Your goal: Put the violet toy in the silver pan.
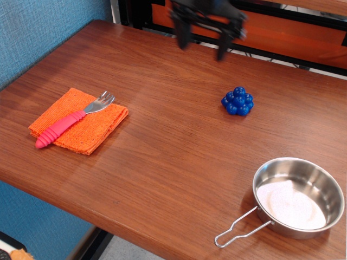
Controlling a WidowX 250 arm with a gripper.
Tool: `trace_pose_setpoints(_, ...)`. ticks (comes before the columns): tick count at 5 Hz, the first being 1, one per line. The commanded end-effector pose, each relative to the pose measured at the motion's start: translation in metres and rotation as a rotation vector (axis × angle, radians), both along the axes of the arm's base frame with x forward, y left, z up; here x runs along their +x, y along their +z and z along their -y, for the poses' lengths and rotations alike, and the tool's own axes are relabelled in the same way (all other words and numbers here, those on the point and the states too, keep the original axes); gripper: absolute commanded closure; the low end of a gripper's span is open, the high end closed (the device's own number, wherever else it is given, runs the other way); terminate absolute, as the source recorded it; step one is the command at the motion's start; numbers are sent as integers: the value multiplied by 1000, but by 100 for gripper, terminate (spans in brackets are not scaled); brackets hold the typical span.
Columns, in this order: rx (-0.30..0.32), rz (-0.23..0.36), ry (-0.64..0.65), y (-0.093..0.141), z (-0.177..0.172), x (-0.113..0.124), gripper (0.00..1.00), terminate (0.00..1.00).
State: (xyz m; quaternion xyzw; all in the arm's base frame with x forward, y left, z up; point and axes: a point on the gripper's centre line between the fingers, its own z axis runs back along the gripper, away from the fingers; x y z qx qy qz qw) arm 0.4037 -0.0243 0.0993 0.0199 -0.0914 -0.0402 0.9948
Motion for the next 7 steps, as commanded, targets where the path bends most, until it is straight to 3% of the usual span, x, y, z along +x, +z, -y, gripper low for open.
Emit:
trace_pose_setpoints(1, 1, 14, -96, -12, 39, 18, 0, 0)
trace_pose_setpoints(2, 68, -39, -90, -22, 41, 19, 0, 0)
trace_pose_setpoints(3, 76, -58, -84, -28, 35, 18, 0, 0)
trace_pose_setpoints(6, 51, -126, -65, -54, 22, 14, 0, 0)
trace_pose_setpoints(7, 18, -107, -73, -54, 25, 14, 0, 0)
